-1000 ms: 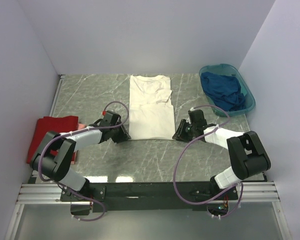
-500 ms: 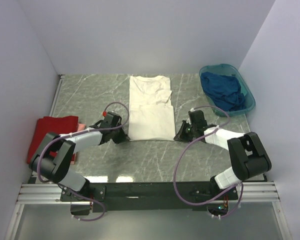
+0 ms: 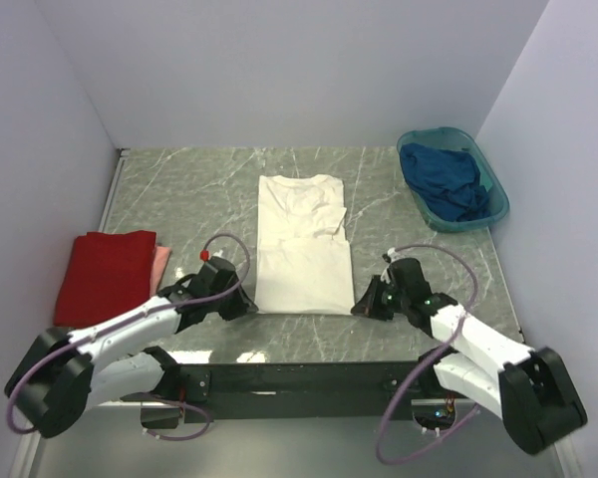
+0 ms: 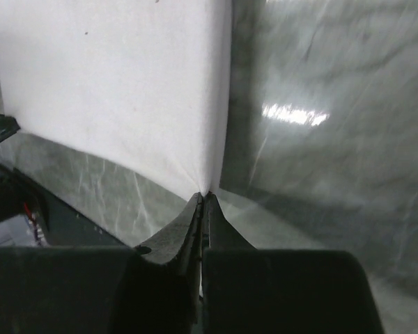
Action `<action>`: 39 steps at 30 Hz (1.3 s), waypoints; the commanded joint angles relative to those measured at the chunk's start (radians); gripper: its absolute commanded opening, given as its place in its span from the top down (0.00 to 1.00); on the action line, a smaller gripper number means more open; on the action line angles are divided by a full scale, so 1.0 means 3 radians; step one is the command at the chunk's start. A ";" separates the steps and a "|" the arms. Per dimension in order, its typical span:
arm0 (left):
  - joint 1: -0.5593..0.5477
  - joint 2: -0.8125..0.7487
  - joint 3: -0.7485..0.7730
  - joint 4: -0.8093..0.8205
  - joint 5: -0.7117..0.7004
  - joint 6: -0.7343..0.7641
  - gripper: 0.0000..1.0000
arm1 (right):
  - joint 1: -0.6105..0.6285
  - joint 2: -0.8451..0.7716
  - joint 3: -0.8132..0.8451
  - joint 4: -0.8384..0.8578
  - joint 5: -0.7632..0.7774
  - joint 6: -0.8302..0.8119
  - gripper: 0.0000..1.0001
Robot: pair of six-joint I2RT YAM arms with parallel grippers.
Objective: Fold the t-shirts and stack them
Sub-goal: Fold the tshirt
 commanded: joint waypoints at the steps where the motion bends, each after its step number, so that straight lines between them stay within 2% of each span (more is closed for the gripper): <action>1: -0.0179 -0.0356 -0.0142 -0.0370 -0.0168 -0.0269 0.99 | 0.0257 -0.0435 -0.0223 -0.0229 -0.0048 0.0290 1.00; 4: -0.0297 -0.0745 -0.0295 -0.0589 -0.0168 -0.0474 0.99 | 0.0355 -0.1012 -0.0356 -0.0495 0.0013 0.0464 1.00; 9: -0.0358 -0.1236 -0.0510 -0.0769 -0.0168 -0.0566 0.99 | 0.0371 -0.1464 -0.0418 -0.0879 0.0085 0.0526 1.00; 15: -0.0369 -0.1237 -0.0546 -0.0723 -0.0168 -0.0561 0.99 | 0.0381 -0.1382 -0.0332 -0.0869 0.0049 0.0516 1.00; 24: -0.0374 -0.1196 -0.0153 -0.0912 -0.0409 -0.0378 0.99 | 0.0386 -0.1342 0.0021 -0.1037 0.0213 0.0388 1.00; 34: -0.0369 -0.1063 -0.0020 -0.0871 -0.0352 -0.0306 0.99 | 0.0386 -0.1357 0.0088 -0.1144 0.0279 0.0357 1.00; 39: -0.0358 -0.0900 0.0286 -0.0948 -0.0511 -0.0183 0.99 | 0.0386 -0.1164 0.0471 -0.1211 0.0432 0.0245 1.00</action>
